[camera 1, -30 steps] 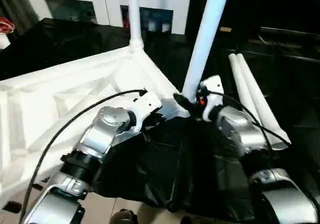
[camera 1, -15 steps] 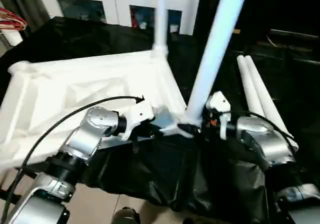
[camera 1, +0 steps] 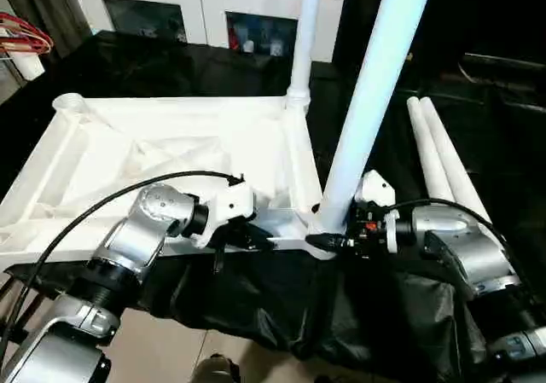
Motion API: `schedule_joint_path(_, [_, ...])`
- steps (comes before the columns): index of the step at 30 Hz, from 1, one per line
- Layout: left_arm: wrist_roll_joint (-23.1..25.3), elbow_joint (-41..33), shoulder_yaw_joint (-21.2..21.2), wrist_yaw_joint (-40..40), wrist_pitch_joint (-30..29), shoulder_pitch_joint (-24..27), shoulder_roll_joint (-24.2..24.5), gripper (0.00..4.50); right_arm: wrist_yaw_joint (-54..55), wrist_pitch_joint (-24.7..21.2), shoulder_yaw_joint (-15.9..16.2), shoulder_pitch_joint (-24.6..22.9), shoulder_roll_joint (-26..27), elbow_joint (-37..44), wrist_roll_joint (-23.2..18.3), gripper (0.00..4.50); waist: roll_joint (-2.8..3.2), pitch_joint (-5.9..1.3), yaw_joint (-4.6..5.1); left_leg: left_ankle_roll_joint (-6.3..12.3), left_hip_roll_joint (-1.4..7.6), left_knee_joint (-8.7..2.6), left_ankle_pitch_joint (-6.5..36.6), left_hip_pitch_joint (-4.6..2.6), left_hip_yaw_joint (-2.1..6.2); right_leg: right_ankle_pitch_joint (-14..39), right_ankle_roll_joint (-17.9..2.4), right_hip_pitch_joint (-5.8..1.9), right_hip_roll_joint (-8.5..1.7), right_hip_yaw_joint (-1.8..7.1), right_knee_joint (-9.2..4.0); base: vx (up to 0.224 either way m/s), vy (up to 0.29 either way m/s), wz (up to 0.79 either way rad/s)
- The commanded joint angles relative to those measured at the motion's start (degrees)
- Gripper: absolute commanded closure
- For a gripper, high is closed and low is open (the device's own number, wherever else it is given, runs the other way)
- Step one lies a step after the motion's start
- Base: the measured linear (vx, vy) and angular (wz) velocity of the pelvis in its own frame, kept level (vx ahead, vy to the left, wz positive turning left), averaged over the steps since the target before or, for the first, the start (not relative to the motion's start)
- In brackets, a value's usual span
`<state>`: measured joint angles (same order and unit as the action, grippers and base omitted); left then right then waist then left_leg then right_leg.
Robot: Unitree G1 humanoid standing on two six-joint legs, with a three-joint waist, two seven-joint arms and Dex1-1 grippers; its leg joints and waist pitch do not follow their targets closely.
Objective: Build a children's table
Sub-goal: Insert table leg to table base, then rotate leg to tighten
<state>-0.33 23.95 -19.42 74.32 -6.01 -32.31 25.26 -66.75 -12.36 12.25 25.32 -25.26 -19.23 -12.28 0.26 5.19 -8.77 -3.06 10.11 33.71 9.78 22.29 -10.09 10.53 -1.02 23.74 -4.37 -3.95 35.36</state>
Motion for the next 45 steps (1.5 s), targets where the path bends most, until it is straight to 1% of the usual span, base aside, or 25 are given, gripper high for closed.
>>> schedule_joint_path(1, [-1.7, -0.9, -0.1, 0.8, 1.5, -1.7, -0.9, 4.50, -1.1, -0.8, 0.8, -0.5, 0.1, 0.8, -0.4, 1.73, 0.05, -5.02, -0.10, 4.16, 3.52, -3.57, 8.8, -1.17, 0.99, 5.3, -15.6, -3.36, -4.74, 2.88, -3.35, 0.000, 0.000, 0.00])
schedule_joint_path(5, [-1.2, 0.5, 0.5, -1.5, 1.1, -2.0, -2.1, 4.50, 0.4, -1.3, 0.1, -1.0, 1.4, 0.4, -0.8, 1.75, 0.02, -4.99, -0.12, 3.71, 3.46, -3.56, 9.2, -1.11, 1.01, 6.1, -15.4, -3.39, -4.75, 2.90, -3.40, 0.000, 0.000, 0.00])
schedule_joint_path(6, [-0.8, 1.2, 0.9, -3.6, 0.7, -2.3, -3.1, 4.50, 2.7, -1.1, -0.8, -1.1, 2.9, -0.2, -1.1, 1.75, -0.24, -4.99, -0.13, 3.80, 3.44, -3.56, 9.2, -1.14, 0.95, 6.3, -15.2, -3.35, -4.77, 2.93, -3.46, 0.000, 0.000, 0.00])
schedule_joint_path(8, [0.5, 3.4, 1.8, -9.3, -0.2, -3.4, -5.6, 4.50, 8.7, -1.8, -3.1, -0.7, 6.5, -2.1, -1.7, 1.75, -0.23, -5.00, -0.06, 3.43, 3.30, -3.55, 9.2, -1.10, 0.96, 7.4, -14.9, -3.33, -4.84, 2.98, -3.56, 0.000, 0.000, 0.00])
schedule_joint_path(10, [1.0, 4.1, 2.0, -11.0, -0.5, -3.8, -6.3, 4.50, 10.7, -1.8, -3.7, -0.5, 7.6, -2.8, -1.6, 1.75, -0.30, -4.93, -0.02, 2.09, 3.21, -3.64, 10.6, -1.25, 1.09, 11.1, -14.1, -3.35, -5.06, 2.98, -3.98, 0.000, 0.000, 0.00])
schedule_joint_path(11, [2.1, 5.6, 2.4, -15.4, -1.5, -4.9, -8.4, 4.50, 17.5, -0.7, -4.4, 0.4, 10.3, -6.0, 0.5, 1.75, -0.62, -4.82, 0.10, 1.99, 3.26, -3.74, 10.7, -1.22, 1.06, 11.7, -13.7, -3.33, -5.08, 3.00, -4.06, 0.000, 0.000, 0.00])
schedule_joint_path(12, [2.6, 7.0, 3.1, -20.3, -3.7, -6.1, -11.3, 4.50, 25.5, 1.3, -4.8, 1.7, 13.2, -10.3, 3.3, 1.76, -0.28, -4.76, 0.45, 0.87, 3.16, -3.85, 11.4, -1.32, 1.13, 13.8, -13.1, -3.06, -5.16, 3.00, -4.18, 0.000, 0.000, 0.00])
schedule_joint_path(13, [2.8, 7.6, 3.3, -22.2, -4.3, -6.7, -12.6, 4.50, 28.4, 2.2, -5.0, 2.2, 14.5, -12.1, 4.2, 1.76, -0.27, -4.65, 0.76, 0.28, 3.13, -3.92, 11.9, -1.31, 1.15, 14.8, -13.1, -2.96, -5.11, 3.00, -4.28, 0.000, 0.000, 0.00])
schedule_joint_path(15, [3.2, 8.0, 3.3, -23.9, -4.5, -7.1, -13.4, 4.50, 30.5, 2.1, -5.1, 2.7, 15.4, -13.2, 4.6, 1.76, -0.48, -4.70, 0.84, 0.00, 2.94, -3.92, 12.5, -1.30, 1.26, 17.2, -11.8, -3.32, -5.23, 2.94, -4.60, 0.000, 0.000, 0.00])
schedule_joint_path(17, [4.1, 8.9, 3.2, -26.4, -4.7, -7.7, -14.7, 4.50, 35.4, 2.2, -5.8, 3.8, 17.3, -15.4, 5.8, 1.76, -0.45, -4.70, 0.88, 0.68, 2.87, -3.85, 12.1, -1.30, 1.16, 17.3, -11.0, -3.15, -5.10, 3.07, -4.75, 0.000, 0.000, 0.00])
schedule_joint_path(19, [5.4, 9.8, 2.6, -28.9, -4.5, -8.3, -16.6, 4.50, 42.5, 2.9, -8.0, 5.7, 20.7, -18.9, 6.3, 1.76, -0.11, -4.98, 0.90, 0.70, 2.83, -3.87, 10.8, -1.14, 1.28, 15.3, -10.9, -3.19, -4.94, 2.98, -4.47, 0.000, 0.000, 0.00])
schedule_joint_path(21, [5.7, 9.7, 2.5, -29.6, -4.7, -8.3, -17.4, 4.50, 43.6, 4.1, -8.6, 6.2, 21.9, -19.7, 6.1, 1.76, -0.02, -4.99, 0.93, 0.79, 2.97, -3.86, 11.3, -1.28, 1.20, 14.0, -11.2, -3.05, -4.94, 3.03, -4.46, 0.000, 0.000, 0.00])
schedule_joint_path(22, [5.9, 9.8, 2.5, -29.9, -4.7, -8.3, -17.7, 4.50, 44.0, 4.7, -8.9, 6.5, 22.3, -20.3, 6.3, 1.41, -0.02, -4.99, 0.93, 0.79, 2.97, -3.86, 11.3, -1.28, 1.20, 14.0, -11.2, -3.05, -4.94, 3.03, -4.46, 0.000, 0.000, 0.00])
schedule_joint_path(23, [6.1, 9.5, 2.3, -29.7, -4.5, -8.0, -17.9, 4.50, 44.3, 5.7, -9.2, 6.8, 22.9, -21.0, 6.4, 1.41, 0.02, -5.06, 0.93, 1.06, 3.00, -3.88, 10.9, -1.16, 1.21, 12.6, -11.4, -3.12, -4.89, 3.03, -4.27, 0.000, 0.000, 0.00])
schedule_joint_path(24, [6.2, 9.3, 2.1, -29.4, -4.4, -7.8, -17.9, 4.50, 44.3, 6.2, -9.3, 7.0, 23.1, -21.3, 6.4, 1.20, 0.12, -5.18, 0.90, 1.43, 2.97, -3.81, 10.4, -1.13, 1.18, 10.5, -11.8, -3.21, -4.85, 2.99, -4.08, 0.000, 0.000, 0.00])
schedule_joint_path(25, [6.2, 9.3, 2.1, -29.4, -4.4, -7.8, -17.9, 4.50, 44.3, 6.2, -9.3, 7.0, 23.1, -21.3, 6.4, 1.20, 0.10, -5.18, 0.93, 1.58, 2.93, -3.79, 10.3, -1.08, 1.16, 10.1, -12.0, -3.25, -4.81, 3.00, -4.03, 0.000, 0.000, 0.00])
schedule_joint_path(27, [6.0, 7.9, 1.2, -27.0, -3.7, -6.6, -16.8, 4.50, 42.0, 5.7, -9.1, 6.6, 22.8, -20.2, 5.6, 0.96, 0.29, -5.17, 0.91, 1.78, 2.95, -3.83, 10.7, -1.07, 1.20, 10.0, -12.2, -3.35, -4.82, 2.97, -4.02, 0.000, 0.000, 0.00])
schedule_joint_path(29, [5.4, 7.0, 0.6, -24.5, -2.8, -5.7, -15.6, 4.50, 39.7, 6.5, -7.8, 6.1, 21.8, -19.1, 6.4, 0.89, 0.20, -5.16, 0.94, 1.97, 2.98, -3.86, 11.0, -1.03, 1.24, 10.1, -12.1, -3.42, -4.86, 2.95, -4.04, 0.000, 0.000, 0.00])
schedule_joint_path(30, [5.3, 6.7, 0.4, -23.7, -2.5, -5.4, -15.2, 4.50, 38.9, 6.6, -7.5, 5.9, 21.4, -18.7, 6.6, 0.69, 0.27, -5.23, 1.01, 2.06, 3.02, -3.83, 10.8, -1.08, 1.19, 9.9, -12.2, -3.39, -4.90, 3.00, -4.04, 0.000, 0.000, 0.00])
schedule_joint_path(32, [4.9, 6.1, 0.2, -22.0, -2.1, -4.8, -14.4, 4.50, 36.6, 6.7, -7.1, 5.4, 20.5, -17.6, 6.4, 0.69, 0.24, -5.24, 0.96, 2.13, 3.03, -3.78, 10.7, -1.12, 1.16, 9.3, -12.5, -3.40, -4.87, 3.01, -4.00, 0.000, 0.000, 0.00])
schedule_joint_path(33, [4.2, 4.9, -0.3, -18.9, -1.1, -3.8, -12.8, 4.50, 31.8, 6.6, -6.0, 4.3, 18.4, -15.1, 5.8, 0.69, 0.21, -5.24, 0.85, 2.41, 3.08, -3.78, 10.4, -1.01, 1.19, 8.6, -12.5, -3.53, -4.88, 3.00, -3.88, 0.000, 0.000, 0.00])
schedule_joint_path(36, [3.7, 3.8, -0.6, -16.0, -0.3, -2.9, -11.2, 4.50, 27.2, 7.1, -5.0, 3.2, 16.2, -13.2, 5.3, 0.69, 0.34, -5.22, 0.77, 3.12, 3.17, -3.73, 10.5, -1.12, 1.11, 7.7, -12.8, -3.35, -4.77, 3.02, -3.83, 0.000, 0.000, 0.00])
schedule_joint_path(37, [3.0, 3.0, -0.7, -12.8, 0.0, -2.1, -9.3, 4.50, 20.9, 7.3, -4.0, 1.6, 13.1, -10.2, 4.1, 0.69, 0.39, -5.19, 0.78, 3.06, 3.14, -3.76, 11.1, -1.10, 1.15, 8.4, -12.9, -3.45, -4.74, 2.94, -3.87, 0.000, 0.000, 0.00])
schedule_joint_path(42, [1.7, 1.7, -0.5, -8.3, 0.8, -1.3, -7.2, 4.50, 13.2, 5.4, -3.2, -0.2, 9.5, -6.2, 2.0, 0.69, 0.25, -5.03, 0.47, 3.44, 3.33, -3.84, 12.0, -1.08, 1.13, 10.9, -12.7, -3.45, -4.76, 2.98, -4.04, 0.000, 0.000, 0.00])
schedule_joint_path(45, [0.6, 1.4, -0.5, -3.3, 1.0, -0.9, -4.4, 4.50, 5.2, 3.7, -1.6, -1.9, 4.9, -1.6, 0.3, 0.69, 0.14, -5.08, 0.31, 3.48, 3.31, -3.74, 11.7, -1.11, 1.09, 11.8, -12.8, -3.38, -4.81, 2.98, -4.09, 0.000, 0.000, 0.00])
